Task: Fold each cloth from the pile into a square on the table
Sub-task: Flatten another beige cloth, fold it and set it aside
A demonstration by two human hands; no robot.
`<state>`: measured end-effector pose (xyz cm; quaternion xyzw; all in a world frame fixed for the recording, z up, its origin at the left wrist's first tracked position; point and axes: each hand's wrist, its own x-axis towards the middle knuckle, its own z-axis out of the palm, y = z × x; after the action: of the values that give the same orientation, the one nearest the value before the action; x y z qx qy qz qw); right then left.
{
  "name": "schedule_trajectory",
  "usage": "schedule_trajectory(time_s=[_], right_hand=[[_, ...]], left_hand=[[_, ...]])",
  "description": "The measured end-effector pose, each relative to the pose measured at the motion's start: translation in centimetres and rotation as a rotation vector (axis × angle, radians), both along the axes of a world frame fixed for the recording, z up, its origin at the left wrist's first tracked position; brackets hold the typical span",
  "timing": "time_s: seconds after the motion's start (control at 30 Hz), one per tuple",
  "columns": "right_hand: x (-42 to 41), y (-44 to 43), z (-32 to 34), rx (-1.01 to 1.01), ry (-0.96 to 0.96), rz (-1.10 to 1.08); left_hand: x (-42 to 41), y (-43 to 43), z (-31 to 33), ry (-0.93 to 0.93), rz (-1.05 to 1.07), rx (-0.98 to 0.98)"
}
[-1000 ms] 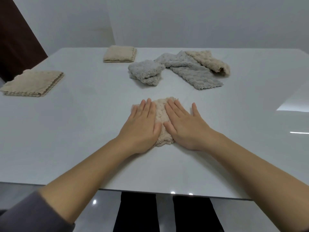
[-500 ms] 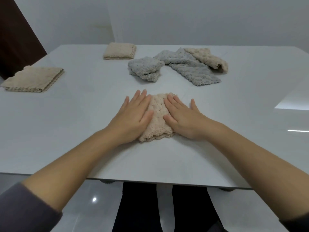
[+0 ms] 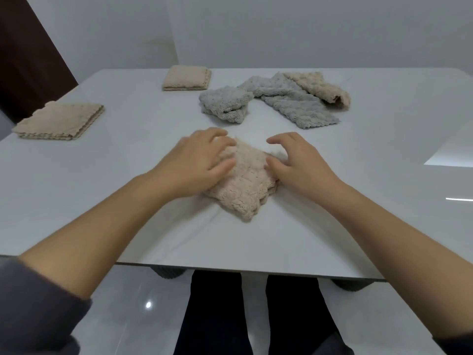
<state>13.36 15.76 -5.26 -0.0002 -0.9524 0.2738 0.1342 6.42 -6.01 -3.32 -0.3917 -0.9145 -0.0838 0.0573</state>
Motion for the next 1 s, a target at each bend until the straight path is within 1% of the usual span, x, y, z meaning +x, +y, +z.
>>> schedule_trajectory(time_s=[0.03,0.07,0.13,0.2,0.27,0.3,0.33,0.37,0.4,0.43,0.47,0.57,0.63,0.7,0.8,0.9,1.0], right_hand=[[0.4,0.0,0.1,-0.038,0.017,-0.023],[0.8,0.2,0.2,-0.087,0.022,-0.049],[1.7,0.7,0.5,-0.227,-0.005,-0.095],[2.4,1.0,0.9,-0.468,-0.101,-0.085],[2.8,0.5,1.1,-0.711,-0.242,-0.030],[2.9,0.1,1.2,-0.781,-0.303,-0.002],[2.9,-0.2,1.3,-0.814,-0.353,0.028],[3.0,-0.5,1.4,-0.832,-0.397,0.057],[3.0,-0.5,1.4,-0.846,-0.431,0.090],[3.0,-0.4,1.4,-0.862,-0.463,0.128],[3.0,-0.2,1.4,-0.868,-0.494,0.171],[2.9,0.1,1.5,-0.840,-0.594,0.334],[2.5,-0.5,1.5,-0.845,-0.696,0.467],[1.9,-1.4,1.6,-0.835,-0.782,0.555],[1.6,-1.8,2.0,-0.773,-0.848,0.608],[1.7,-0.4,2.1,-0.686,-0.830,0.613],[1.9,0.4,1.9,-0.717,-0.831,0.611]], left_hand=[[0.0,0.4,-0.5,-0.066,-0.025,-0.083],[0.2,0.5,-1.1,-0.085,-0.028,-0.162],[0.8,-0.1,-1.4,0.032,0.028,-0.229],[0.8,-0.4,-0.2,0.176,0.148,-0.244],[0.3,0.2,0.4,0.250,0.202,-0.170],[0.1,0.8,0.1,0.198,0.187,-0.108],[-0.1,1.4,-0.5,0.077,0.159,-0.057],[-0.2,2.0,-1.3,-0.062,0.131,-0.041],[-0.4,2.5,-2.3,-0.173,0.120,-0.069],[-0.6,2.7,-3.1,-0.231,0.124,-0.108],[-0.9,2.7,-3.6,-0.250,0.131,-0.129],[-1.8,2.8,-3.6,-0.267,0.124,-0.162],[-2.0,2.9,-3.3,-0.289,0.100,-0.202],[-1.9,2.8,-3.2,-0.295,0.082,-0.220],[-1.9,2.5,-3.4,-0.281,0.063,-0.204],[-1.9,2.4,-3.6,-0.260,0.062,-0.193],[-1.7,2.4,-3.8,-0.240,0.065,-0.191]])
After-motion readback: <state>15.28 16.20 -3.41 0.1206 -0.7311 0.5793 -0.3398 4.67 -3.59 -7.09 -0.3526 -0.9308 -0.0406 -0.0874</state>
